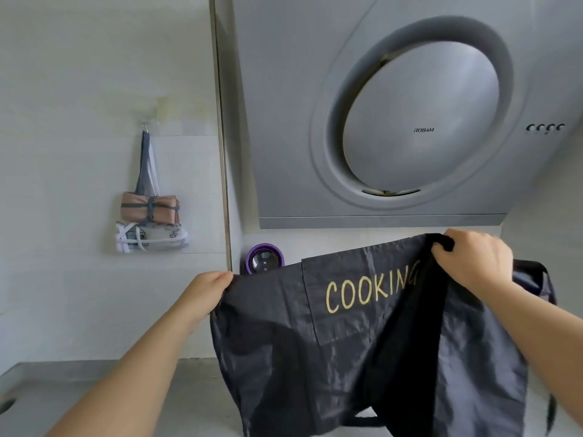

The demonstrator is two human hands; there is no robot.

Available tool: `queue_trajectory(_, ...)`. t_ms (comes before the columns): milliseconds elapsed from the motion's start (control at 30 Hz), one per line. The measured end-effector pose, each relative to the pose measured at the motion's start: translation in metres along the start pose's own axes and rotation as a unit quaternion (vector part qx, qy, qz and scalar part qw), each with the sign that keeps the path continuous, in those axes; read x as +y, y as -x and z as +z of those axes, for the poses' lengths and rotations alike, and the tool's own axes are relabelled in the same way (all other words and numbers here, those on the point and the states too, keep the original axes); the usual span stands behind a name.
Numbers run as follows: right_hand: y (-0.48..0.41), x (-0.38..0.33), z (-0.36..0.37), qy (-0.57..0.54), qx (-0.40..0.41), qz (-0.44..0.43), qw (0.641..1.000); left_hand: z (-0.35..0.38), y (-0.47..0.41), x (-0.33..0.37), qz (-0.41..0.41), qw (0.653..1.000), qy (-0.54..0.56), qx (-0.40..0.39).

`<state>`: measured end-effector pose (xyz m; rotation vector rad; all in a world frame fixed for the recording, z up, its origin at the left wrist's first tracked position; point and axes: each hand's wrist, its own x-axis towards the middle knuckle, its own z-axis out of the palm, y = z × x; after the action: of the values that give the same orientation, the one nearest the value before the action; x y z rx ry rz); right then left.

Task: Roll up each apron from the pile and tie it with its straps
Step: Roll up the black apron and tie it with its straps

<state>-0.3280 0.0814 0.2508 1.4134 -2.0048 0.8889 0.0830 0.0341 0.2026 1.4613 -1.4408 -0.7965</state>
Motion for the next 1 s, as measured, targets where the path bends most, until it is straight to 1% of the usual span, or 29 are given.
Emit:
queue_trajectory(67,0.0,-0.001,-0.002,-0.005,0.012,-0.008,1.0,-0.001,-0.003,0.008,-0.076,0.989,0.128,0.009)
queue_trajectory(100,-0.001,-0.001,-0.003,-0.014,0.024,-0.011,1.0,-0.001,-0.005,0.013,-0.089,0.979,0.177,0.034)
queue_trajectory(133,-0.001,-0.001,-0.003,-0.025,0.038,-0.012,0.999,0.0,-0.008,0.018,-0.082,0.975,0.194,0.076)
queue_trajectory(167,-0.002,-0.001,-0.003,-0.038,0.051,-0.011,0.998,0.001,-0.009,0.024,-0.059,0.974,0.179,0.123)
queue_trajectory(200,-0.002,-0.002,-0.003,-0.05,0.06,-0.005,0.997,0.001,-0.007,0.031,-0.017,0.977,0.143,0.158)
queue_trajectory(233,-0.003,-0.002,-0.002,-0.06,0.064,0.006,0.996,0.0,-0.003,0.038,0.034,0.98,0.095,0.173)
queue_trajectory(267,-0.003,-0.003,-0.002,-0.065,0.063,0.021,0.996,0.0,0.002,0.042,0.076,0.983,0.046,0.158)
queue_trajectory(300,-0.003,-0.003,-0.001,-0.067,0.059,0.036,0.995,-0.001,0.005,0.045,0.095,0.989,0.005,0.114)
queue_trajectory(367,-0.003,-0.004,-0.002,-0.066,0.054,0.057,0.995,-0.002,0.009,0.044,0.092,0.994,-0.062,0.005)
queue_trajectory(400,-0.004,-0.004,-0.002,-0.065,0.055,0.061,0.994,-0.002,0.011,0.041,0.083,0.991,-0.096,-0.034)
queue_trajectory(467,-0.004,-0.006,-0.003,-0.062,0.055,0.066,0.994,-0.002,0.009,0.031,0.061,0.987,-0.127,-0.076)
queue_trajectory(533,-0.004,-0.009,-0.003,-0.06,0.056,0.065,0.994,-0.003,0.009,0.023,0.041,0.989,-0.105,-0.099)
queue_trajectory(567,-0.004,-0.009,-0.002,-0.059,0.055,0.067,0.994,-0.004,0.008,0.019,0.043,0.99,-0.1,-0.095)
queue_trajectory(633,-0.005,-0.01,0.001,-0.048,0.051,0.06,0.996,-0.006,0.004,0.015,0.047,0.995,-0.067,-0.058)
queue_trajectory(667,-0.005,-0.01,0.003,-0.043,0.052,0.054,0.996,-0.006,0.003,0.016,0.04,0.999,-0.017,-0.033)
queue_trajectory(700,-0.005,-0.009,0.005,-0.039,0.054,0.046,0.997,-0.006,0.002,0.018,0.024,0.998,0.056,-0.014)
queue_trajectory(733,-0.005,-0.01,0.006,-0.036,0.058,0.038,0.997,-0.005,0.0,0.02,0.008,0.992,0.127,0.005)
queue_trajectory(767,-0.004,-0.011,0.008,-0.031,0.062,0.027,0.997,-0.004,-0.004,0.022,-0.002,0.984,0.174,0.031)
queue_trajectory(800,-0.003,-0.013,0.01,-0.029,0.068,0.014,0.997,-0.004,-0.007,0.022,-0.003,0.98,0.188,0.065)
queue_trajectory(833,-0.002,-0.016,0.012,-0.03,0.076,-0.002,0.997,-0.004,-0.011,0.022,0.009,0.981,0.162,0.101)
queue_trajectory(867,-0.001,-0.02,0.013,-0.032,0.083,-0.02,0.996,-0.006,-0.016,0.02,0.025,0.985,0.105,0.136)
queue_trajectory(900,-0.001,-0.026,0.015,-0.037,0.087,-0.04,0.995,-0.007,-0.02,0.017,0.038,0.985,0.023,0.166)
queue_trajectory(967,-0.001,-0.04,0.016,-0.052,0.091,-0.088,0.991,-0.009,-0.023,0.014,0.017,0.966,-0.149,0.211)
queue_trajectory(1000,-0.001,-0.048,0.016,-0.061,0.091,-0.114,0.987,-0.006,-0.023,0.013,0.006,0.956,-0.201,0.212)
